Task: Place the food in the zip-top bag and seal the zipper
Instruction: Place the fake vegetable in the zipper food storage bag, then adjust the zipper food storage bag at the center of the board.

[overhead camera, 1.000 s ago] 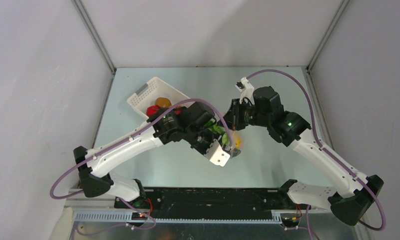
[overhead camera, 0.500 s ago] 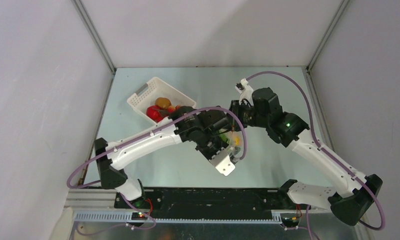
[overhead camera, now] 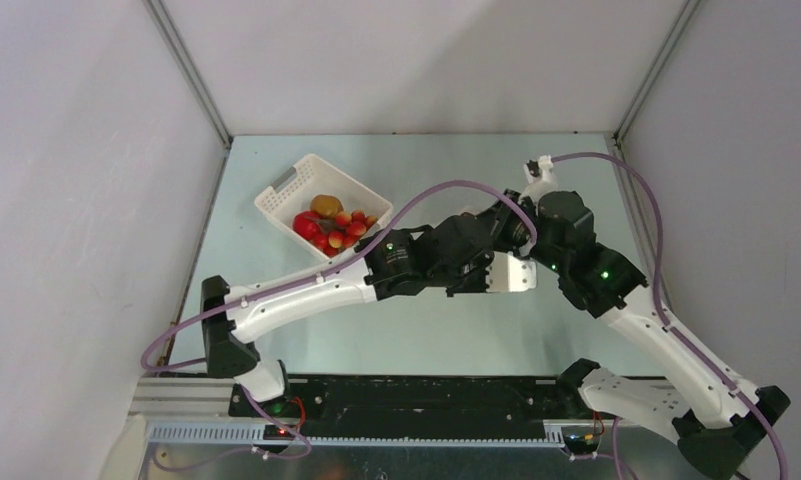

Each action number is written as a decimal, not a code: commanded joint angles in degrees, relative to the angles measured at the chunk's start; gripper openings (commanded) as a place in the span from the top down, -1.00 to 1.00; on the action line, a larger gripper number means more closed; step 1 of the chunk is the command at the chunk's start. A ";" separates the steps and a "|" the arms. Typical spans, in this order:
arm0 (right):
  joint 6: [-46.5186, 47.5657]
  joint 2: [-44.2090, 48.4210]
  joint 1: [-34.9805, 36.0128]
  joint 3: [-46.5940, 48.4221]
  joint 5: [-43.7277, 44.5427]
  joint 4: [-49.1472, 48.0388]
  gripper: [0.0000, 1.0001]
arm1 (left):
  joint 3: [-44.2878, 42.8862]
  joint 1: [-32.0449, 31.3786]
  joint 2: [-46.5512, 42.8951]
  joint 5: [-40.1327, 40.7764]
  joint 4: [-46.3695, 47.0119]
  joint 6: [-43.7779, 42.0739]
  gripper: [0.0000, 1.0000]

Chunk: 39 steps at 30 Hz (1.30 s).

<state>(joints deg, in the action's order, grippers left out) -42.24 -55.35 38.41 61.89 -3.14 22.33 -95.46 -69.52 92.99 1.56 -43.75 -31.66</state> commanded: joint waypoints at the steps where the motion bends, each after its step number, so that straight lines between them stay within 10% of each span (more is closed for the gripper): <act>1: -3.38 4.47 0.18 -0.91 0.21 -2.47 1.00 | -0.61 1.94 -0.37 9.15 6.67 9.77 0.86; 17: -2.83 4.08 -3.46 -0.98 5.37 2.32 1.00 | -1.82 1.82 -9.04 9.95 4.83 11.21 -0.93; 29: -2.77 6.83 -5.50 -3.27 7.17 2.89 1.00 | 5.34 3.97 -21.66 26.69 20.37 23.23 -0.99; 39: -1.40 8.15 -6.47 -5.02 5.21 2.96 1.00 | 22.27 15.70 -30.41 16.80 18.99 49.79 -0.99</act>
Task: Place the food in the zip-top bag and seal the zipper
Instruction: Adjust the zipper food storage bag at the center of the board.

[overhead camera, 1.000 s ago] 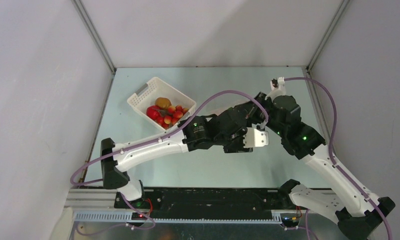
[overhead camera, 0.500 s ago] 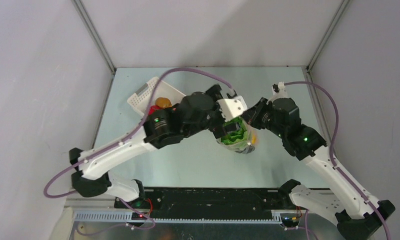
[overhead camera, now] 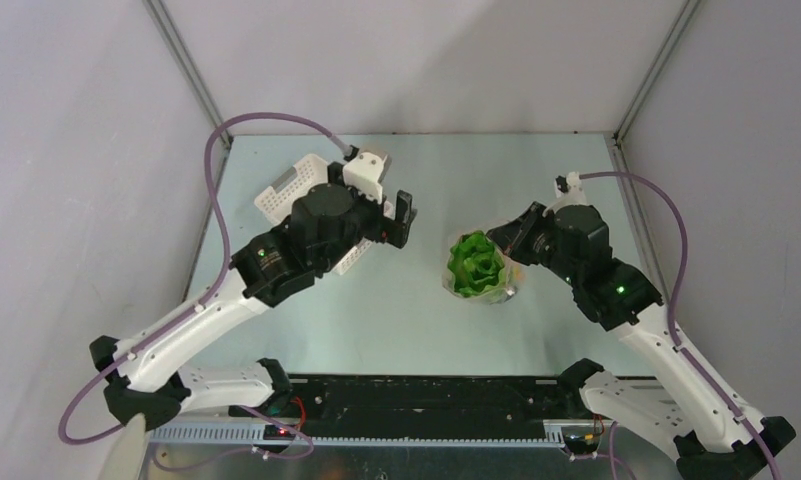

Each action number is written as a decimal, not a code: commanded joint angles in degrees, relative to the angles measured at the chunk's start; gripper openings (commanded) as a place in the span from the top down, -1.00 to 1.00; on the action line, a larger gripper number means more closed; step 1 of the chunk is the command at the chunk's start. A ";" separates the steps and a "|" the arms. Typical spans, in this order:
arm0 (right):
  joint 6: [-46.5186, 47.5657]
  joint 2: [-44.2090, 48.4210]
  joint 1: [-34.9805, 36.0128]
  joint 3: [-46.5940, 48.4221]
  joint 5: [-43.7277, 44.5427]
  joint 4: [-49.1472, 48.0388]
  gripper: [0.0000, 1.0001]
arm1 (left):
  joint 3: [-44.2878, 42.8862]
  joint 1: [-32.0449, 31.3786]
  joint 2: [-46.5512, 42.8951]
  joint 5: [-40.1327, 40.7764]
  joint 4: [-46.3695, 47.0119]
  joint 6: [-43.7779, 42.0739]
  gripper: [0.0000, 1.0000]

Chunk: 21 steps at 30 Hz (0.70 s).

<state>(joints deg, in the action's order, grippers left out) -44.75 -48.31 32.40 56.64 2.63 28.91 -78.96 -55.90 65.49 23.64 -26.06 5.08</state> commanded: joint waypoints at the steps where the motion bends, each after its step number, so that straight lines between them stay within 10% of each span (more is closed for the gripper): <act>1: 1.13 1.12 -0.57 0.03 -0.86 -3.61 1.00 | 8.37 2.72 -3.31 -8.08 2.67 14.05 -0.99; 21: -0.07 2.12 -1.29 -1.65 -0.88 -3.59 1.00 | 16.44 3.46 7.74 -26.60 9.96 27.11 -0.65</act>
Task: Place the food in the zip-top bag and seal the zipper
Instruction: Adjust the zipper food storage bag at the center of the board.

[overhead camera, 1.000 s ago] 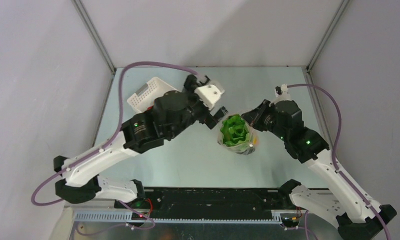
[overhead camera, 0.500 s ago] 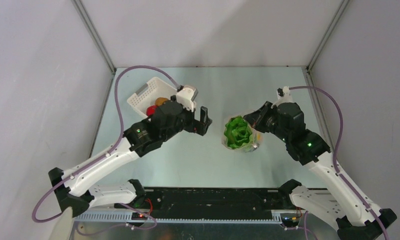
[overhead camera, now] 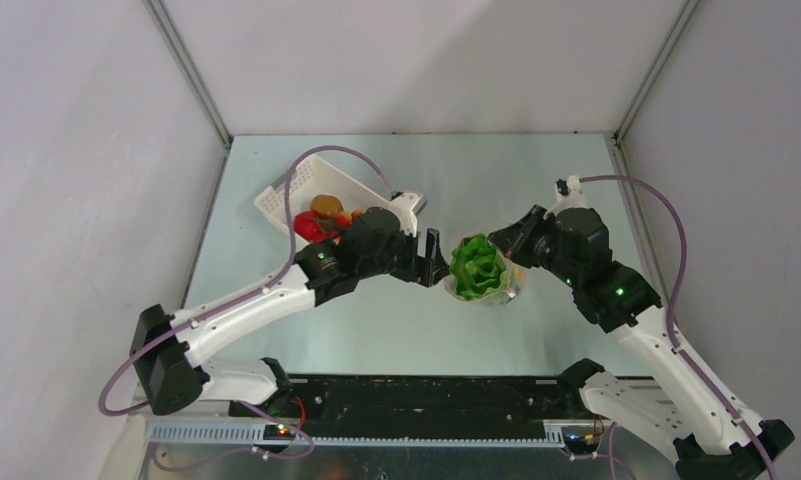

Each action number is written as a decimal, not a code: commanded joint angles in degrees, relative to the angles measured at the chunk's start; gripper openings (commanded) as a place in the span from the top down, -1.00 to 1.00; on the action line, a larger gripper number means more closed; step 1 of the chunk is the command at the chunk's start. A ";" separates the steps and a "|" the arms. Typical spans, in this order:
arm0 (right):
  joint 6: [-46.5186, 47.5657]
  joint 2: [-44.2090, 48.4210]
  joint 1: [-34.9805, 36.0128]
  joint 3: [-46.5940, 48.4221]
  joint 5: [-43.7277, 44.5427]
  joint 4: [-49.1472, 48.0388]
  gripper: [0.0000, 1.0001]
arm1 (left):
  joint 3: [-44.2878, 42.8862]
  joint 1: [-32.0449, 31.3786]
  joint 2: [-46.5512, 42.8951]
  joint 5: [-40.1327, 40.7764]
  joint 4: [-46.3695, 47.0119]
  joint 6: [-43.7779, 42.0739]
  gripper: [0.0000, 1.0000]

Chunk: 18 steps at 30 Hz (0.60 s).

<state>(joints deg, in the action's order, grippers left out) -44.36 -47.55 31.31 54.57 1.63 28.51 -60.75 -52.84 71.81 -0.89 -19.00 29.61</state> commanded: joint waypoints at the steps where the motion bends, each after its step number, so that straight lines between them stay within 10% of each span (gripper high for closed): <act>1: -0.40 1.46 -0.20 0.40 0.37 -3.20 1.00 | -1.92 0.40 2.07 -2.45 2.98 2.66 -0.61; 18: -1.69 1.33 -0.16 -1.41 -0.66 -5.80 1.00 | -5.37 0.46 9.69 -11.59 7.37 5.30 -0.11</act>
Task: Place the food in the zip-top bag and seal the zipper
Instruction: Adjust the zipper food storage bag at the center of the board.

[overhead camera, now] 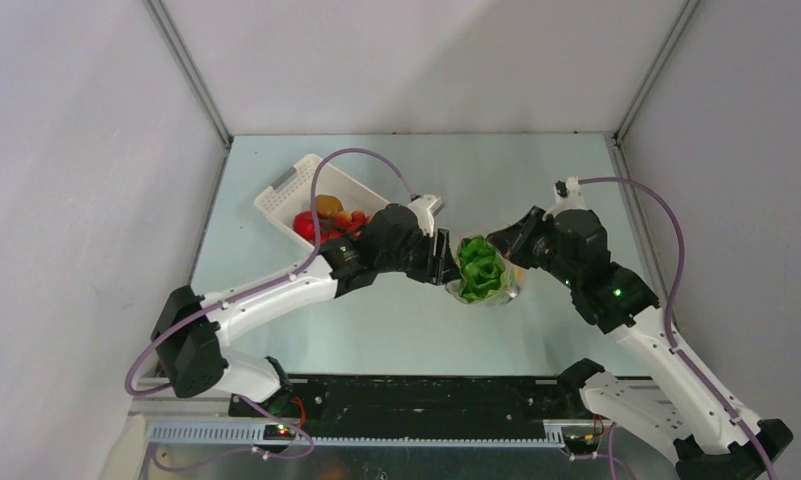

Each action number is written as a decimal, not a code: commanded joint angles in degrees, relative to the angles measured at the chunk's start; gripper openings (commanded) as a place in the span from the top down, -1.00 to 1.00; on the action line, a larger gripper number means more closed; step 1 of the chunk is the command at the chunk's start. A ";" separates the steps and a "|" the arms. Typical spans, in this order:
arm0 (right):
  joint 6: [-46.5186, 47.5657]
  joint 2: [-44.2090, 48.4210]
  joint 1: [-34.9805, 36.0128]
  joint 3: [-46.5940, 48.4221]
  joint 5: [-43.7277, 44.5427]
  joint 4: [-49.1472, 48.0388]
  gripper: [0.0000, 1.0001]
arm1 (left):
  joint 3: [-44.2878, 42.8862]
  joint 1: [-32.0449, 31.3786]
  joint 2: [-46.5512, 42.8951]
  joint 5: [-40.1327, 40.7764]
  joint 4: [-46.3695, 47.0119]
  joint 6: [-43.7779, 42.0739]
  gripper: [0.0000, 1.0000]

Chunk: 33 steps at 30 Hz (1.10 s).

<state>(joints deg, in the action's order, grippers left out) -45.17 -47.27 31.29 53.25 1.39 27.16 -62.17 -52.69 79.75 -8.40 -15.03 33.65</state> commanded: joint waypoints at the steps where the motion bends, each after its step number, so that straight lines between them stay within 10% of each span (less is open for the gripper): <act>1: -0.93 0.97 -0.16 -0.15 -0.36 -4.51 1.00 | -4.29 0.26 2.09 -4.63 3.33 1.29 -0.07; 9: 0.76 0.69 -0.15 -0.17 -0.72 -4.47 1.00 | -6.94 0.37 2.13 -2.98 2.18 0.00 0.96; 21: 15.77 0.77 -0.67 3.29 -2.28 3.67 0.99 | -13.16 0.32 -7.28 22.14 -7.38 -8.43 1.00; 33: 18.56 0.41 -0.63 8.97 4.06 3.97 0.99 | -17.63 0.30 -6.25 20.61 -5.48 -11.67 1.00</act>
<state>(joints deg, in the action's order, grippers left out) -28.58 -47.35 31.00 58.00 0.84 32.14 -75.70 -53.01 72.79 9.30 -22.59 24.43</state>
